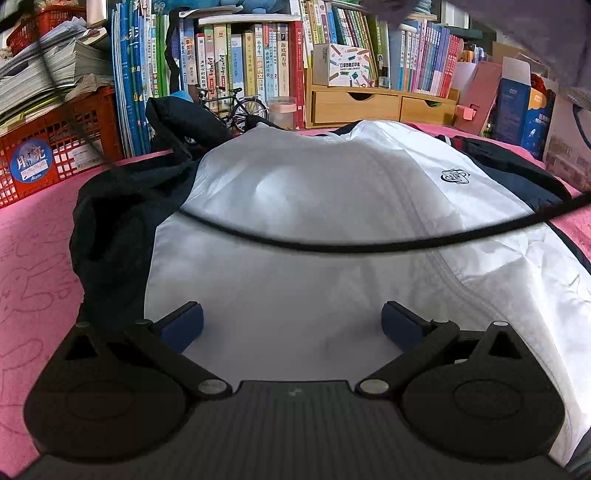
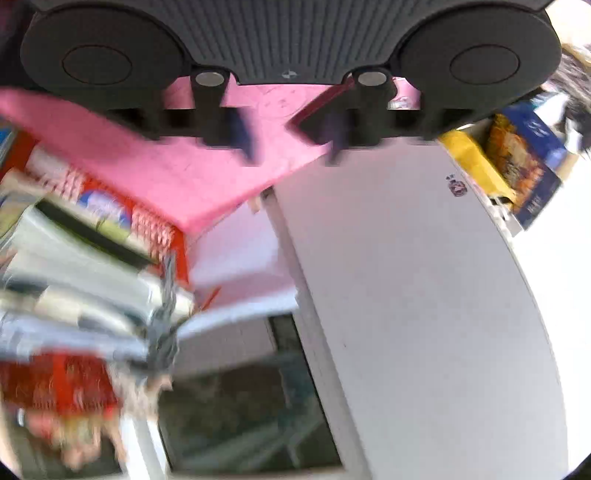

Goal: Fold clothes

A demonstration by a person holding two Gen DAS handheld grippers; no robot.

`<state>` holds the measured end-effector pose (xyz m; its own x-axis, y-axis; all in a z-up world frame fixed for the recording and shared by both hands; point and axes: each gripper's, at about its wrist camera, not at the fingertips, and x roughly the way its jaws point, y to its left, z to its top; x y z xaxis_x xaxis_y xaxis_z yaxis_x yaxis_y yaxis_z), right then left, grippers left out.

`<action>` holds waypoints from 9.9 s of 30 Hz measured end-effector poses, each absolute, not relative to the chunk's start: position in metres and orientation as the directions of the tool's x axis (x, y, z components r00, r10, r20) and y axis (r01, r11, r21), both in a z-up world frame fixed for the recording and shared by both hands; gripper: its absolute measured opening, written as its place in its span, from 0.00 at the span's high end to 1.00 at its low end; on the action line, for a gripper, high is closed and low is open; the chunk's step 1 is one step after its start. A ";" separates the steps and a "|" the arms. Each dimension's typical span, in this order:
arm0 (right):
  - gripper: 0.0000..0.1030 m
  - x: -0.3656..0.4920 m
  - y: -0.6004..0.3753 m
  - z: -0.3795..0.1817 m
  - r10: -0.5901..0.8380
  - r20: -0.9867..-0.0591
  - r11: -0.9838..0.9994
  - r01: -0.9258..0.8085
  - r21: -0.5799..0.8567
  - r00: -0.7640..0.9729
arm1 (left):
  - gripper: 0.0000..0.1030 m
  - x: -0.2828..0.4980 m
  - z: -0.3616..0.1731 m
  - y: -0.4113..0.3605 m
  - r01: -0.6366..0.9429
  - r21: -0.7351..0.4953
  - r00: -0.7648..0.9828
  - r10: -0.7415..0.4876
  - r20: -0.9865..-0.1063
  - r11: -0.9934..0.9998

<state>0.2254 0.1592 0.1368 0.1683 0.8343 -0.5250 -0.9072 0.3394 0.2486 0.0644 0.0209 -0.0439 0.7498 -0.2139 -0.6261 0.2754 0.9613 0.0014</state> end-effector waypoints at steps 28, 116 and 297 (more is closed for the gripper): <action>0.42 0.249 0.197 0.101 0.802 -0.582 0.348 -0.896 0.274 0.133 | 0.00 0.066 -0.044 0.023 0.282 -0.003 0.747 -0.222 -0.627 0.959; 0.45 0.251 -0.276 -0.046 -0.027 -0.649 0.999 0.007 -0.033 0.760 | 0.00 0.207 -0.041 0.052 0.060 0.359 0.806 0.167 -0.568 0.931; 0.07 0.173 -0.333 -0.052 -0.063 -0.646 0.993 0.110 0.033 0.761 | 0.88 0.181 -0.036 0.336 -0.553 0.484 0.445 0.731 -0.517 0.679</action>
<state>0.1729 -0.3334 -0.0525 0.7606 -0.0630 -0.6462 0.1103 0.9933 0.0330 0.1807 0.3357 -0.0358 0.4451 0.7310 -0.5172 -0.5528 0.6787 0.4835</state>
